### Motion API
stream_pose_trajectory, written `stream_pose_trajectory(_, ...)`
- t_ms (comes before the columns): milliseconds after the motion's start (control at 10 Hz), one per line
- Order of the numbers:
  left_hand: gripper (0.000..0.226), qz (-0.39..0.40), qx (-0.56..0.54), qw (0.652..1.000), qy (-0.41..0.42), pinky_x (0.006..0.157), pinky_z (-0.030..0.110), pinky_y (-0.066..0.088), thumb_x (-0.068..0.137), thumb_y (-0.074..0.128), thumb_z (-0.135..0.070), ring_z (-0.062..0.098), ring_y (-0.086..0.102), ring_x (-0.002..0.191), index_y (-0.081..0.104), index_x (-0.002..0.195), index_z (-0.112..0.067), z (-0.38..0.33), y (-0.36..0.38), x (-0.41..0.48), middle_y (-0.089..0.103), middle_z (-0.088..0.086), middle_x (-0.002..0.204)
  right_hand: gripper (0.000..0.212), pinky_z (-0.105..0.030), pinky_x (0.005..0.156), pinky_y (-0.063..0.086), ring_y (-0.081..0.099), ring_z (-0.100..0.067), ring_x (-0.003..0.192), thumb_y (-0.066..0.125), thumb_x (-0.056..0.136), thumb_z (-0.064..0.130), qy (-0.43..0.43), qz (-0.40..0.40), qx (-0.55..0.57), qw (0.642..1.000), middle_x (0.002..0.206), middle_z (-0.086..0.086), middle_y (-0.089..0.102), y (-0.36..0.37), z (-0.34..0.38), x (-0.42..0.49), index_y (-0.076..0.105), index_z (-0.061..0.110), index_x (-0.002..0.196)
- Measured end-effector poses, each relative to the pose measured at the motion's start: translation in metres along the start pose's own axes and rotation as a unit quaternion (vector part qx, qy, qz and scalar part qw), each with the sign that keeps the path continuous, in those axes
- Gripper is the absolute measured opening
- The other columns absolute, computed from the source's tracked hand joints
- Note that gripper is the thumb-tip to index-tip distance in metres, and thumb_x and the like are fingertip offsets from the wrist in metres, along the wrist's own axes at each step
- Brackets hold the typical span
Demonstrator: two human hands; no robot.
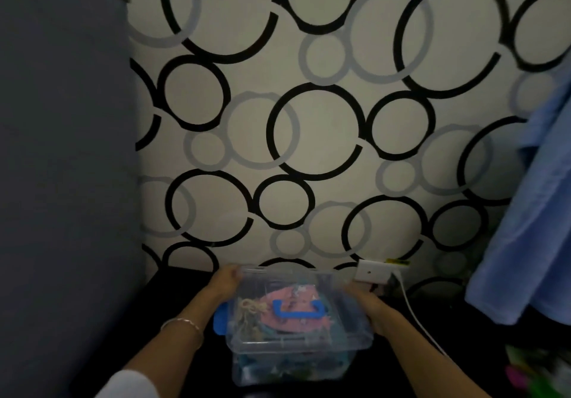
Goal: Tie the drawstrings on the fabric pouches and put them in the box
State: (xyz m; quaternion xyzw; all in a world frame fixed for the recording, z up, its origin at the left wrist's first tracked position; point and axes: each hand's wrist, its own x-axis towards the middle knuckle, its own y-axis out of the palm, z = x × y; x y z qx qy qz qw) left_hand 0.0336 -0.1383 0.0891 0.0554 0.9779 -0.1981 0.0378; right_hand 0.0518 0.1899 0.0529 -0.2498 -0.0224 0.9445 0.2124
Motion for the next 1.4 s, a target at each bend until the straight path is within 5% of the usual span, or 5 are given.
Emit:
stream_pose_trajectory(200,0.049,0.080,0.107,0.979,-0.156,0.104,0.041,0.043,0.100,0.041,-0.041,0.033,0.058,0.108,0.056,0.119,0.002,-0.020,0.002,-0.018,0.058,0.017,0.125,0.064,-0.042,0.101,0.049,0.060,-0.029,0.108,0.070,0.083,0.051,-0.042,0.030,-0.172,0.984,0.125,-0.014,0.062,-0.007,0.000,-0.014,0.059,0.005,0.126)
stream_pose_trajectory(300,0.044,0.081,-0.020,0.959,-0.272,0.067,0.038,0.058,0.095,0.055,-0.041,0.030,0.065,0.064,0.057,0.089,0.002,-0.018,0.000,-0.024,0.066,0.016,0.074,0.043,-0.038,0.109,0.036,0.046,-0.030,0.128,0.053,0.099,0.034,-0.096,0.021,-0.253,0.963,0.136,-0.013,0.052,-0.003,0.016,-0.041,0.051,0.005,0.131)
stream_pose_trajectory(600,0.043,-0.016,0.257,0.957,-0.134,0.088,0.036,0.049,0.093,0.051,-0.031,0.032,0.057,0.116,0.055,0.131,-0.012,-0.025,0.010,-0.017,0.055,0.013,0.134,0.040,-0.033,0.104,0.040,0.051,-0.023,0.124,0.042,0.099,0.046,-0.153,-0.009,-0.405,0.901,0.138,-0.003,0.054,-0.008,0.002,-0.008,0.054,0.021,0.128)
stream_pose_trajectory(900,0.034,-0.109,0.346,0.924,-0.121,0.090,0.037,0.052,0.096,0.050,-0.020,0.029,0.061,0.114,0.059,0.126,-0.007,-0.020,0.036,-0.017,0.060,0.014,0.129,0.025,-0.033,0.076,0.049,0.063,-0.027,0.100,0.048,0.098,0.031,-0.122,-0.116,-0.395,0.903,0.100,-0.007,0.062,0.007,0.003,-0.052,0.062,0.011,0.101)
stream_pose_trajectory(1400,0.069,-0.122,0.177,0.970,-0.117,0.105,0.047,0.041,0.089,0.056,-0.025,0.036,0.046,0.128,0.026,0.149,-0.013,-0.010,0.053,-0.008,0.042,0.016,0.145,0.041,-0.041,0.101,0.043,0.054,-0.031,0.119,0.046,0.096,0.044,-0.124,-0.153,-0.381,0.904,0.130,-0.012,0.057,0.009,0.004,-0.065,0.059,0.013,0.119)
